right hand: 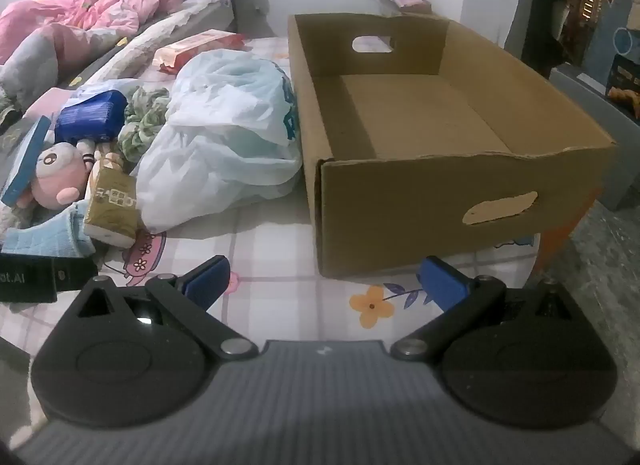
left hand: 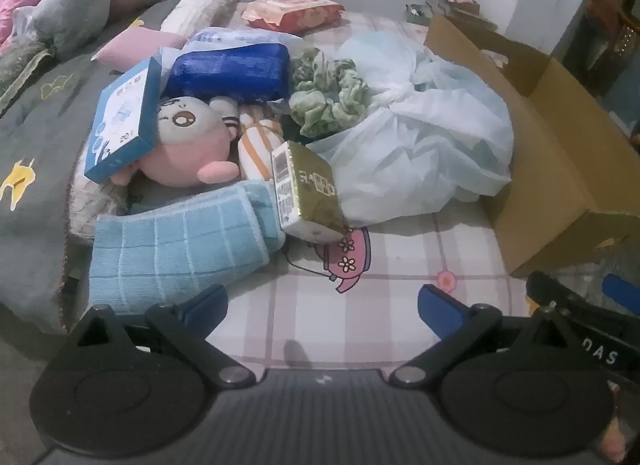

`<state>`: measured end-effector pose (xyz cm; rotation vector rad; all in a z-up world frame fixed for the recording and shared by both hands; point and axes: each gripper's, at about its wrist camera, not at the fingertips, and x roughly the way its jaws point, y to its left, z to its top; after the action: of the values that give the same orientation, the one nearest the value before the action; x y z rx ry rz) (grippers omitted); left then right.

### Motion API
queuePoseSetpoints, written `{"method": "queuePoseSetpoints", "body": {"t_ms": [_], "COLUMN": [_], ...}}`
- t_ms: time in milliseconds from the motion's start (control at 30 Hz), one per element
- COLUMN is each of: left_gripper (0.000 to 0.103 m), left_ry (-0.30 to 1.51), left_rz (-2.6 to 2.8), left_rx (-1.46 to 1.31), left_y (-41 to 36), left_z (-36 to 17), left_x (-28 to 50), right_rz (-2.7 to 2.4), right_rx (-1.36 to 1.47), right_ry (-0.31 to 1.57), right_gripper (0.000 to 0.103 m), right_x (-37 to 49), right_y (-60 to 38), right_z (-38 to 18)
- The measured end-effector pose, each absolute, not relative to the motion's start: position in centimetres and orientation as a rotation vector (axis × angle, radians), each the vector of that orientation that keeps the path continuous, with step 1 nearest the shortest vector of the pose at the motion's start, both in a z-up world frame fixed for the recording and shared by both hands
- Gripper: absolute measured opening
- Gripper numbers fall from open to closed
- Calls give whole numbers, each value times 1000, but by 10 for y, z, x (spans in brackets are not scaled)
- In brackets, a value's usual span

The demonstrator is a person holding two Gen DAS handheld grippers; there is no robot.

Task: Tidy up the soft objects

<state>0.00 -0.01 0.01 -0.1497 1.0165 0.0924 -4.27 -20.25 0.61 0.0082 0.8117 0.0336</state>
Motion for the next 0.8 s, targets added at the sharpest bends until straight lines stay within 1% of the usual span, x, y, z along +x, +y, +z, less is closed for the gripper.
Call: {"method": "queuePoseSetpoints", "body": {"t_ms": [800], "left_gripper": [101], "left_ry": [993], "left_rz": [93], "left_rx": [-127], "left_y": [1], "left_z": [4], "left_x": [-1], "right_rz": [24], "right_rx": [-74], "right_ry": [799], "right_gripper": [102], "right_x": [-37], "right_y": [-192], "right_z": [17]}}
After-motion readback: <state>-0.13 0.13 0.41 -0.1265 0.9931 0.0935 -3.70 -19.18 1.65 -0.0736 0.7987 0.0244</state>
